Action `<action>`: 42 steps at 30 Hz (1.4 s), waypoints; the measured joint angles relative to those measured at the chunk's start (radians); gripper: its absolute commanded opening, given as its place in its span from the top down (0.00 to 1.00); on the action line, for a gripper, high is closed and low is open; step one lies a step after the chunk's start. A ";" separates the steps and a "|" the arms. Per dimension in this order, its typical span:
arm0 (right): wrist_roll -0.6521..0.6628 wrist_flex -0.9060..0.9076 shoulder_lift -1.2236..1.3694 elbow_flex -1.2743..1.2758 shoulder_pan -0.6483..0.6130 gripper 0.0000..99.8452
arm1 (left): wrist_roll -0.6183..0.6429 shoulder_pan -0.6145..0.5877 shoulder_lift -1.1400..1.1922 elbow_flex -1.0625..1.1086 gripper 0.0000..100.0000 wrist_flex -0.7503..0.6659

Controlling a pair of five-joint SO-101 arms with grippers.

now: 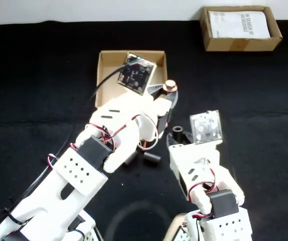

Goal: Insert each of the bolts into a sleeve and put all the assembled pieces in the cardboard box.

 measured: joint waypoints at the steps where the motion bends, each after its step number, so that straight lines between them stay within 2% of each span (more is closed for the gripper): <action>1: 0.000 -0.002 0.000 0.000 -0.008 0.99 | 0.006 0.000 0.005 0.000 0.99 0.000; 6: 0.000 -0.057 0.000 0.018 -0.021 0.99 | 0.023 -0.002 0.075 -0.011 0.99 0.000; 13: -0.038 -0.101 0.000 0.035 -0.021 0.99 | 0.130 -0.006 0.124 -0.028 0.99 0.000; 21: -0.061 -0.103 0.000 0.035 -0.021 0.99 | 0.137 -0.006 0.127 -0.055 0.99 0.006; 30: -0.061 -0.107 0.000 0.069 -0.021 0.99 | 0.137 -0.003 0.127 -0.198 0.99 0.120; 42: -0.061 -0.146 0.000 0.075 -0.021 0.99 | 0.137 0.025 0.127 -0.100 0.99 0.107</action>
